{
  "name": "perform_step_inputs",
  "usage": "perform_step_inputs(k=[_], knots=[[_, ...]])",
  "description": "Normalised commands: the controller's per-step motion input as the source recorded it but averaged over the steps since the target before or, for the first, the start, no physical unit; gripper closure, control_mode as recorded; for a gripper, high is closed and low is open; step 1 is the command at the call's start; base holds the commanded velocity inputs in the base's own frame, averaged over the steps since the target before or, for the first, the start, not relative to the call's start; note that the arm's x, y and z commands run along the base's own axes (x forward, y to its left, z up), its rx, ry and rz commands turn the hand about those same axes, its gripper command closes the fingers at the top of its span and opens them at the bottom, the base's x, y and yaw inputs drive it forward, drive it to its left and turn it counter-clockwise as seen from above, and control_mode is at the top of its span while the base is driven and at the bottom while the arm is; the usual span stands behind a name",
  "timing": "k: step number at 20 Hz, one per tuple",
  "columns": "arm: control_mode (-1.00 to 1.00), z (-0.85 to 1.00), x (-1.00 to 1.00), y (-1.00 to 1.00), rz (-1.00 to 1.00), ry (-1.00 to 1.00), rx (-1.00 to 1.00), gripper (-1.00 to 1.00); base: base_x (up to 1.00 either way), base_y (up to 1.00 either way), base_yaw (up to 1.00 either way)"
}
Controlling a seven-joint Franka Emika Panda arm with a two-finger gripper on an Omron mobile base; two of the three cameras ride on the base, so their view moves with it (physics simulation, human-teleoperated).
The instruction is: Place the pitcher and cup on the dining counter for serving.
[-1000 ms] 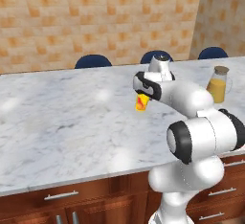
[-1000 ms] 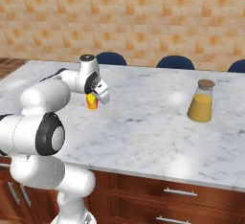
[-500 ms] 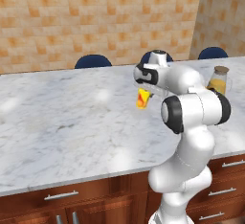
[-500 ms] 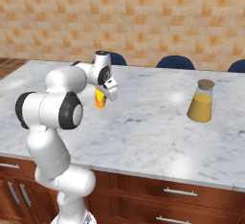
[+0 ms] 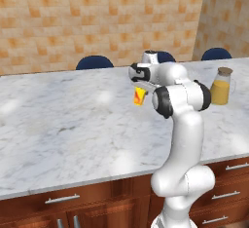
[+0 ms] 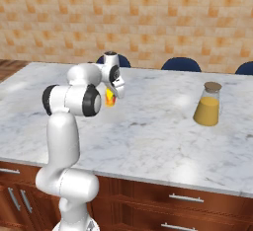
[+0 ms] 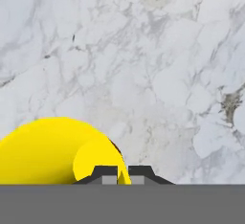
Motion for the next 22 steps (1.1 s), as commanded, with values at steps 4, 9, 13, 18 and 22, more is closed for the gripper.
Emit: perform_step_inputs(k=[4,9,13,18,22], knots=[[-1.00,-0.54,0.06,0.00,-0.01,0.00,-0.09,1.00,0.00,0.00,0.00],[-1.00,-0.38,0.00,0.08,-0.02,0.00,-0.08,1.00,0.00,0.00,0.00],[-1.00,-0.42,0.00,0.04,-0.01,0.00,-0.03,1.00,0.00,0.00,0.00],[-1.00,-0.46,-0.08,0.00,0.00,0.00,0.00,-1.00,0.00,0.00,0.00],[-1.00,-0.10,0.00,0.00,-0.01,0.00,0.00,-1.00,0.00,0.00,0.00]])
